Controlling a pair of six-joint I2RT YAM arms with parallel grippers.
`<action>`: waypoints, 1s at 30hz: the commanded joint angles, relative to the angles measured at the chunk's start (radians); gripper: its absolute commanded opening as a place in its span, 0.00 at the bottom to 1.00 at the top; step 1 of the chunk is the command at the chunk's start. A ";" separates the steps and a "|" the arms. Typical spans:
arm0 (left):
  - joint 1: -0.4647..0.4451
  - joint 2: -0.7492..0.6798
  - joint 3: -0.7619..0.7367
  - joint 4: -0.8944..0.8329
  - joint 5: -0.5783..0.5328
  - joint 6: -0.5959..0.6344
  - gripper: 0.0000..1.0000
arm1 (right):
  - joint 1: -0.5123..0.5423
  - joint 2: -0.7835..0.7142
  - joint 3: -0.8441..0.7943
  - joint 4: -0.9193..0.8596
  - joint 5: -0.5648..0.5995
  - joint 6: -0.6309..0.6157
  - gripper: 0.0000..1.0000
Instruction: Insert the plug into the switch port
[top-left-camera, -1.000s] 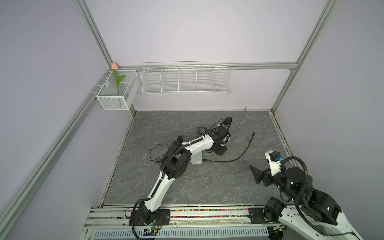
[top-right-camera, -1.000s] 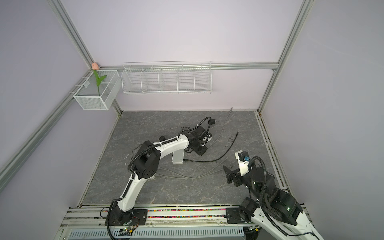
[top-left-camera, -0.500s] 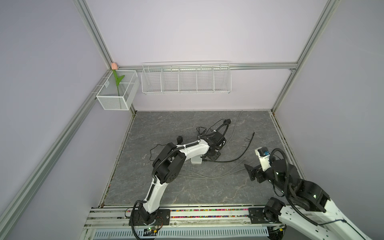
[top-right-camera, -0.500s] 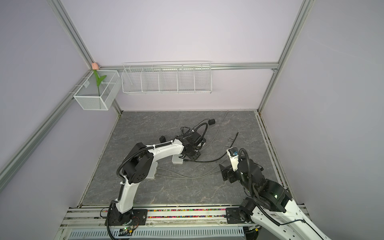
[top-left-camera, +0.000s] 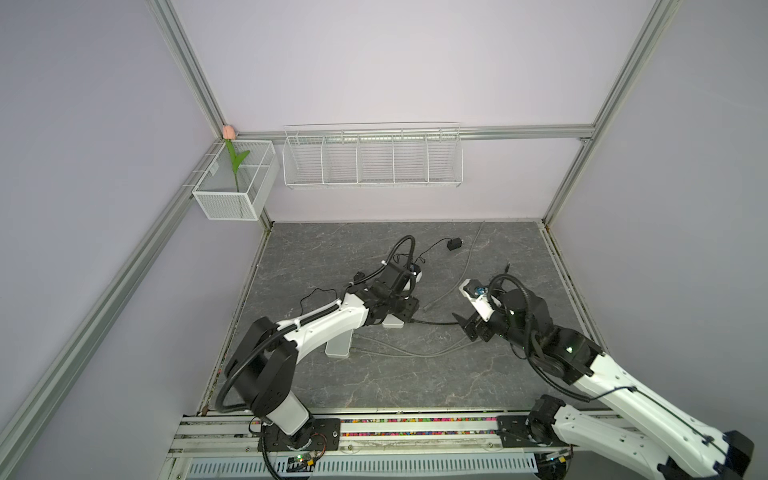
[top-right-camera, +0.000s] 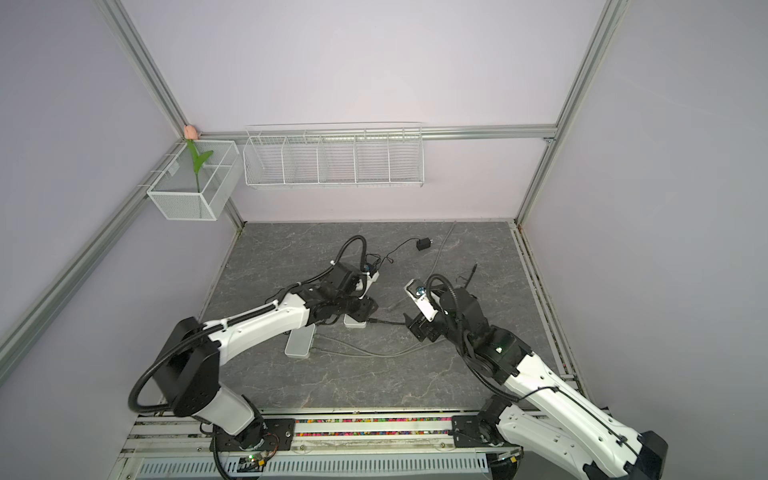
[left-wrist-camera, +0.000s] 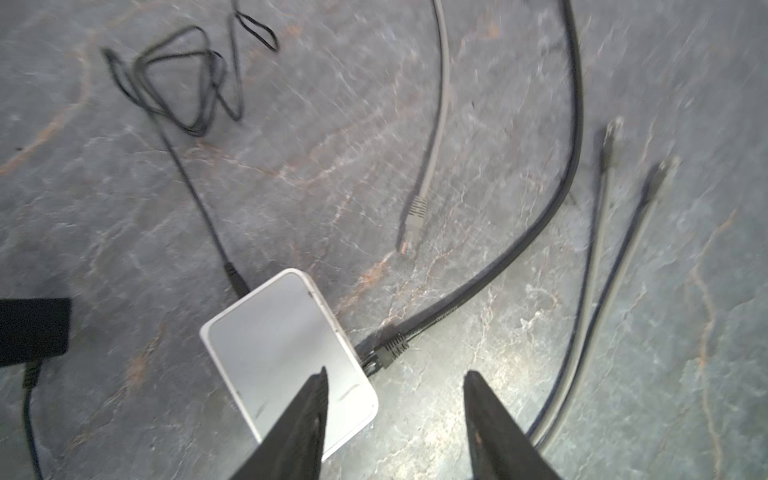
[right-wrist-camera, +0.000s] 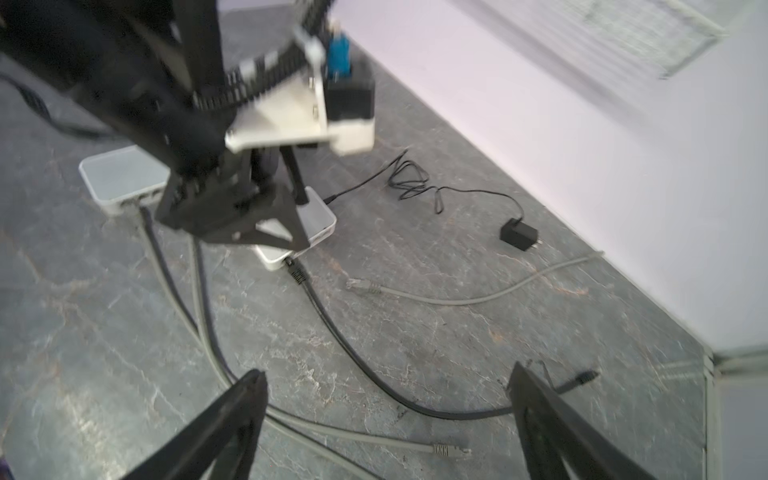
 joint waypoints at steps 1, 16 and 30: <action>0.039 -0.101 -0.124 0.126 0.056 -0.150 0.53 | -0.062 0.190 0.149 0.011 -0.199 -0.208 0.92; 0.046 -0.607 -0.463 0.186 -0.012 -0.268 0.61 | -0.263 0.956 0.839 -0.786 -0.400 -0.645 0.78; 0.046 -0.781 -0.571 0.153 0.000 -0.326 0.61 | -0.253 1.140 0.925 -0.705 -0.263 -0.859 0.62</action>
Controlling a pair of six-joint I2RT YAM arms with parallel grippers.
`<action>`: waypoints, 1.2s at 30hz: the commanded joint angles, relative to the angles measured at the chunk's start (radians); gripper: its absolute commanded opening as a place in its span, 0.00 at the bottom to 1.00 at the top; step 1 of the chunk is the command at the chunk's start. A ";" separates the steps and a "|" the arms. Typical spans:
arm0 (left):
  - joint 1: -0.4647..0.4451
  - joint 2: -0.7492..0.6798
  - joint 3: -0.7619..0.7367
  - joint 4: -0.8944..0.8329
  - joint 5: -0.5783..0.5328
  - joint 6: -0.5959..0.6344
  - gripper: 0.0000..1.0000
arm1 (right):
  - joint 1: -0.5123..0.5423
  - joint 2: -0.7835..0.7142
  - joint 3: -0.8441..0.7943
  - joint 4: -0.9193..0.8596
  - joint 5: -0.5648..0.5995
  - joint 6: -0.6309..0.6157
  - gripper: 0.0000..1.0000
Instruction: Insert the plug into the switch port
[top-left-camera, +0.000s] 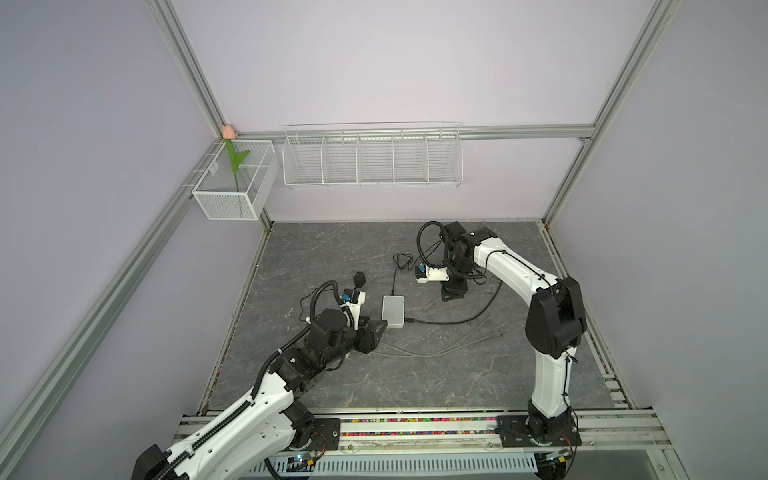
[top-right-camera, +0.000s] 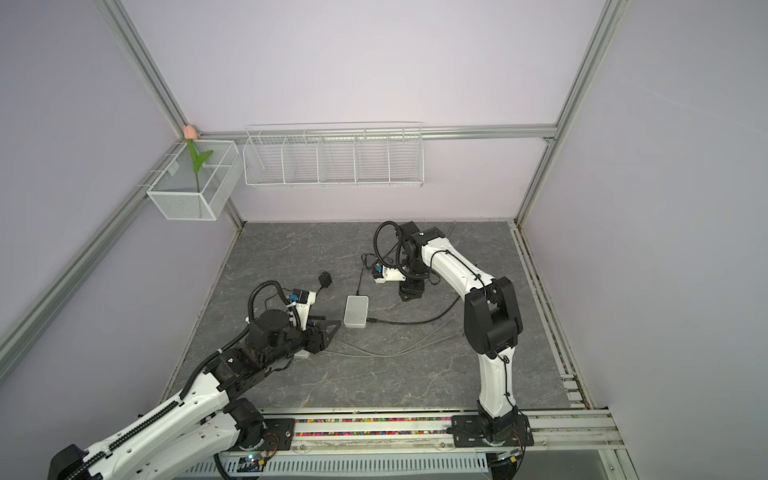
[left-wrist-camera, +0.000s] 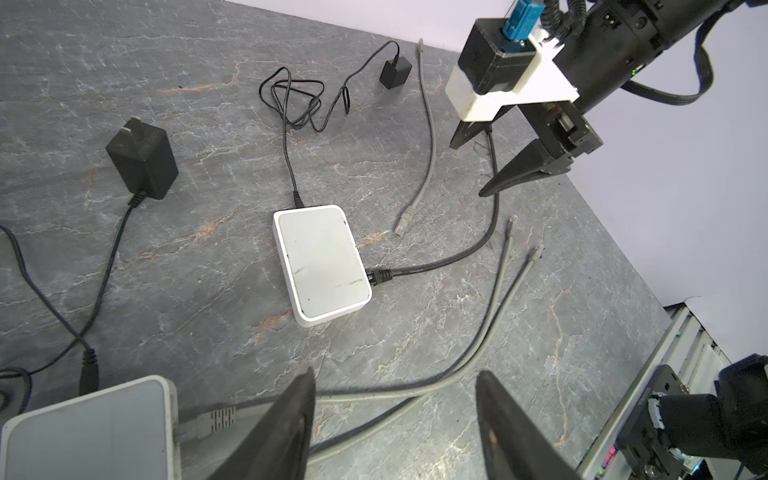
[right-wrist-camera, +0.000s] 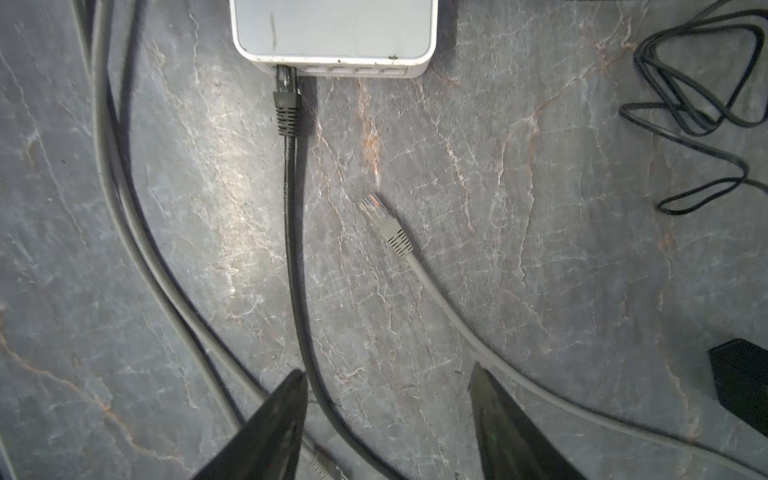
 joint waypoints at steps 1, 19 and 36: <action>0.003 -0.011 -0.008 0.001 -0.008 -0.026 0.61 | 0.007 0.068 0.013 0.018 0.017 -0.066 0.61; 0.003 -0.045 -0.002 -0.029 -0.014 -0.030 0.60 | 0.036 0.207 0.023 0.140 0.098 -0.101 0.53; 0.003 -0.076 -0.011 -0.053 -0.045 -0.024 0.59 | 0.044 0.241 -0.007 0.092 0.128 -0.077 0.37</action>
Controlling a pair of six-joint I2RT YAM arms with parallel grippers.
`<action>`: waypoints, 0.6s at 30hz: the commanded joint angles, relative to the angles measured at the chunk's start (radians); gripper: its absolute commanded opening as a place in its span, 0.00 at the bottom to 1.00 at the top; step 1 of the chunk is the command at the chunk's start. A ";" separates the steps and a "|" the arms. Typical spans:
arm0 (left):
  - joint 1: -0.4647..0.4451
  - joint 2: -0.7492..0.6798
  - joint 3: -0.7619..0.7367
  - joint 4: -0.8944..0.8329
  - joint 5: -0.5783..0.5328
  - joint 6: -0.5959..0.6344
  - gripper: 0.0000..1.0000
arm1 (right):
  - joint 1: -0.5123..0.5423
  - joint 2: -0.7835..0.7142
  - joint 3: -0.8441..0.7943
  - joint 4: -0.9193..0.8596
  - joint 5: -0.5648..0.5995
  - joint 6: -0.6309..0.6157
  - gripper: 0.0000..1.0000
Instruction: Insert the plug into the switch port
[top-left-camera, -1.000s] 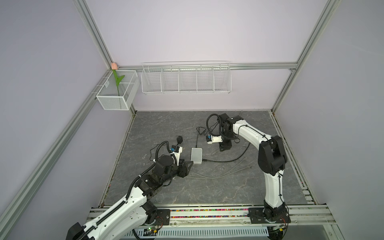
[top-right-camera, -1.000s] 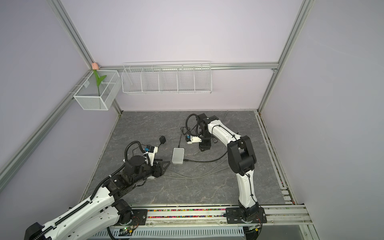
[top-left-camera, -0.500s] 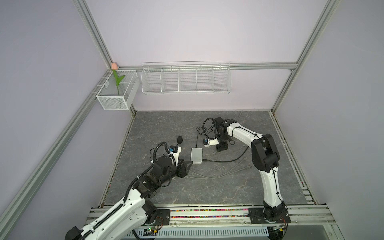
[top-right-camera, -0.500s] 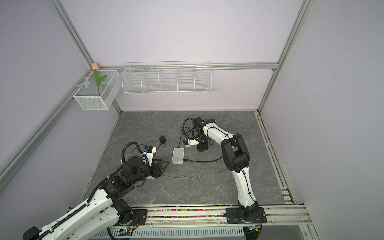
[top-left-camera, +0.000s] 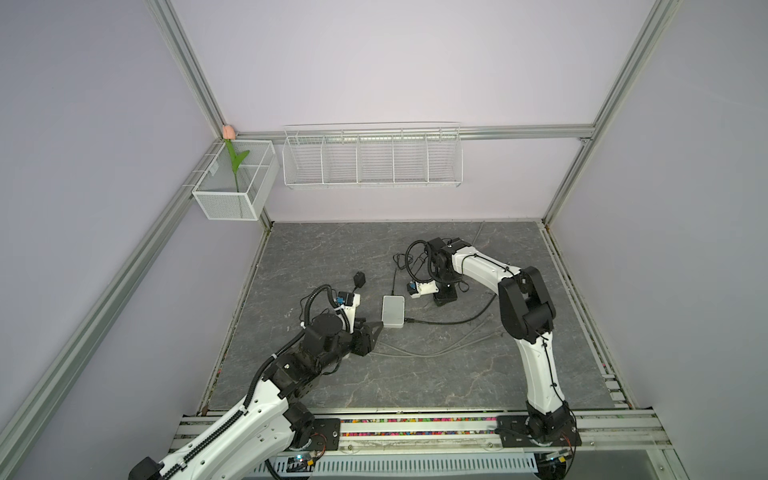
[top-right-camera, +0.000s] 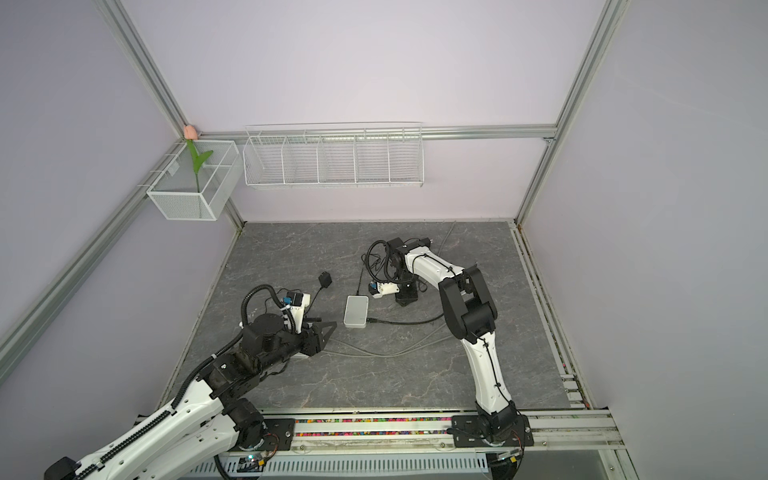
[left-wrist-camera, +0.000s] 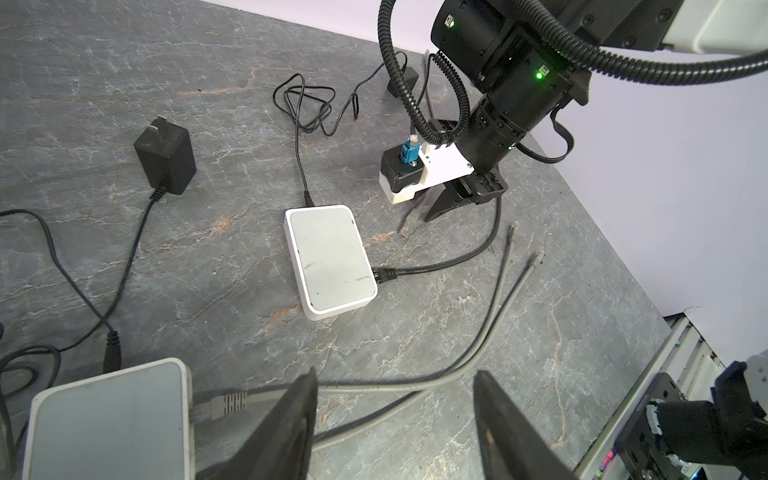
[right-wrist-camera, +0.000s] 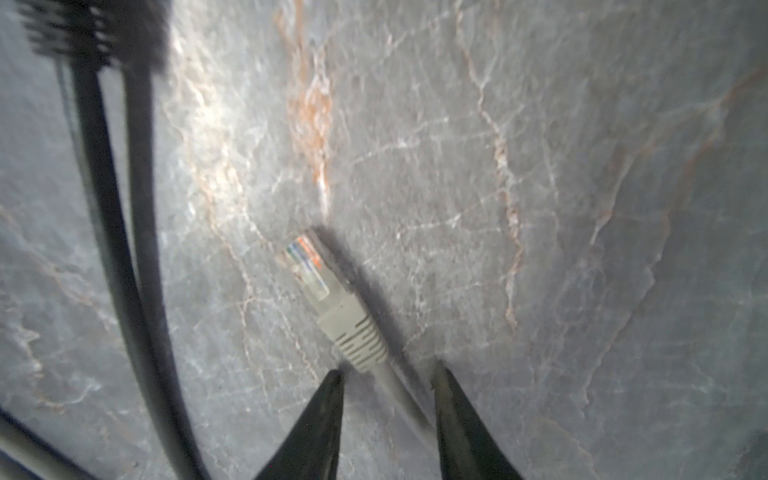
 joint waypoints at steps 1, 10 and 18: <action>0.004 -0.008 -0.004 -0.009 -0.018 -0.007 0.59 | 0.010 0.019 -0.024 -0.017 0.018 0.010 0.34; 0.003 -0.010 -0.002 -0.001 -0.026 -0.009 0.59 | 0.032 0.034 -0.001 -0.048 0.096 0.200 0.20; 0.003 0.019 -0.001 0.022 -0.034 -0.011 0.58 | 0.036 0.000 -0.026 -0.045 0.080 0.377 0.07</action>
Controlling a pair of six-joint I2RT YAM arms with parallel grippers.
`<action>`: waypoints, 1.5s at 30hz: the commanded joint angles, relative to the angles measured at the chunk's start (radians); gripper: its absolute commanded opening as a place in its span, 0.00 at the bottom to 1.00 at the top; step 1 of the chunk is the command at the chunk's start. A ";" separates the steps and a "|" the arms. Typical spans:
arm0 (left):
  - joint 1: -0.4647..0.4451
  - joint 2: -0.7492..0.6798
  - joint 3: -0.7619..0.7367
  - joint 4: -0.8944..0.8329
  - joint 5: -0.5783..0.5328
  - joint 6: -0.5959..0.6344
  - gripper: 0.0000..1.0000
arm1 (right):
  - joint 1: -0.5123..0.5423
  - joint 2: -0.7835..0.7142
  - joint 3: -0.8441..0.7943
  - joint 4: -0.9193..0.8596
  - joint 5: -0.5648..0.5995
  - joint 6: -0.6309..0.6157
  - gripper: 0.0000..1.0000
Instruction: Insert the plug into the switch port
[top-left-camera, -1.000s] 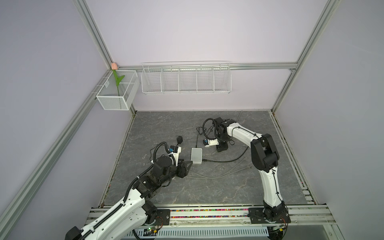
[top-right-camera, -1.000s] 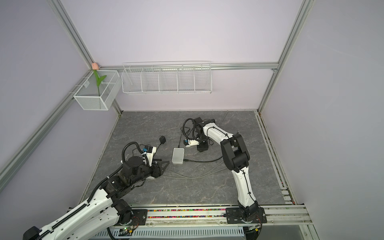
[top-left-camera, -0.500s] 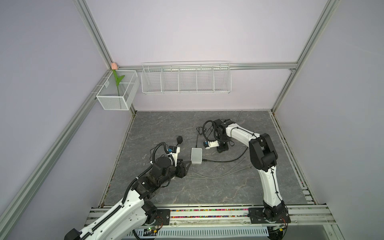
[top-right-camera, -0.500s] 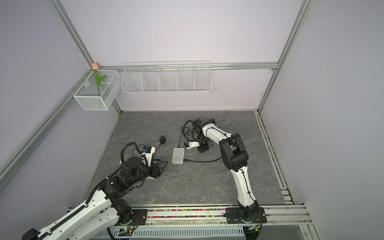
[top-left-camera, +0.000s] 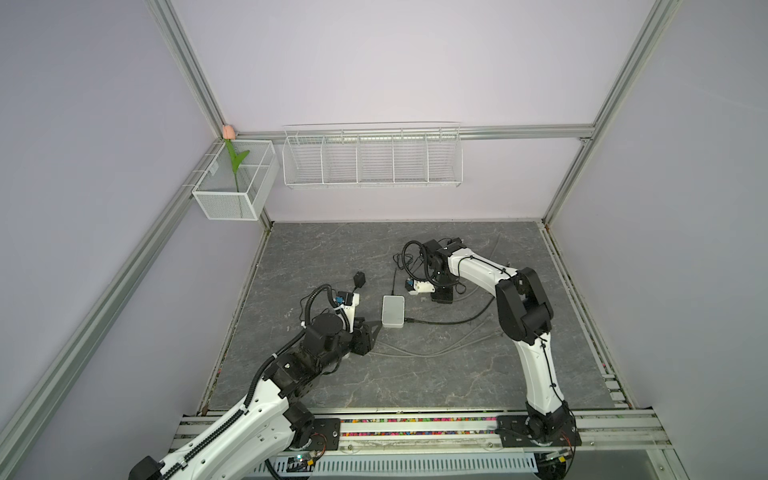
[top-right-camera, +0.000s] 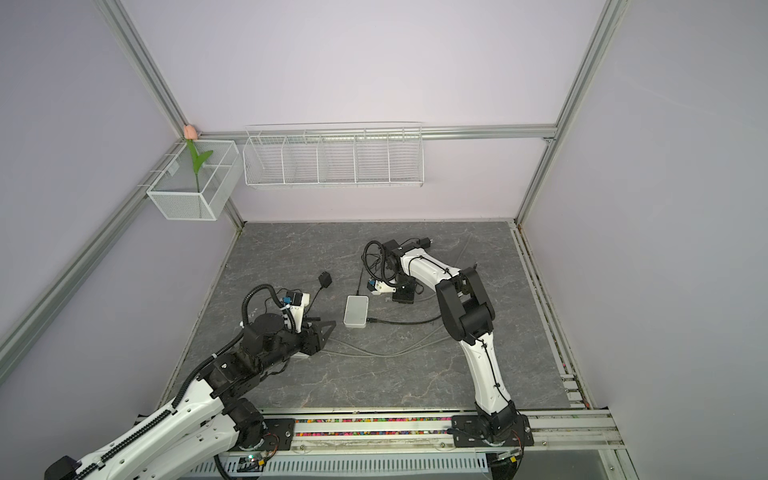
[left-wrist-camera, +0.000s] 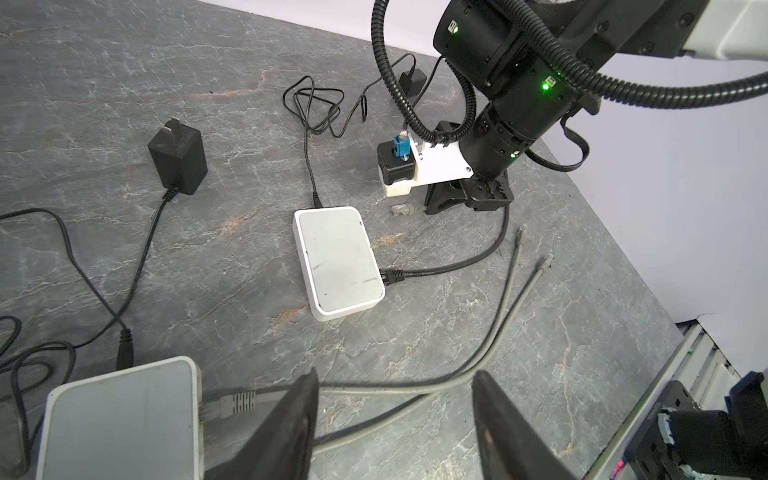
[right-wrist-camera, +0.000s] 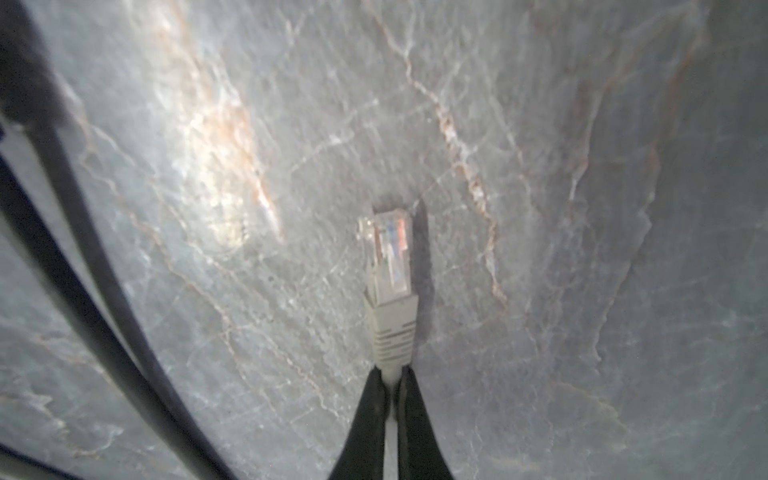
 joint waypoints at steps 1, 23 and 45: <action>0.003 0.012 -0.001 0.024 -0.014 -0.012 0.58 | 0.005 -0.008 -0.030 -0.037 -0.006 0.128 0.07; 0.095 0.238 0.051 0.114 -0.011 -0.055 0.58 | 0.028 -0.121 -0.219 0.138 -0.033 0.180 0.27; 0.235 0.275 0.030 0.153 0.100 -0.061 0.57 | 0.022 -0.072 -0.165 0.140 -0.058 0.204 0.07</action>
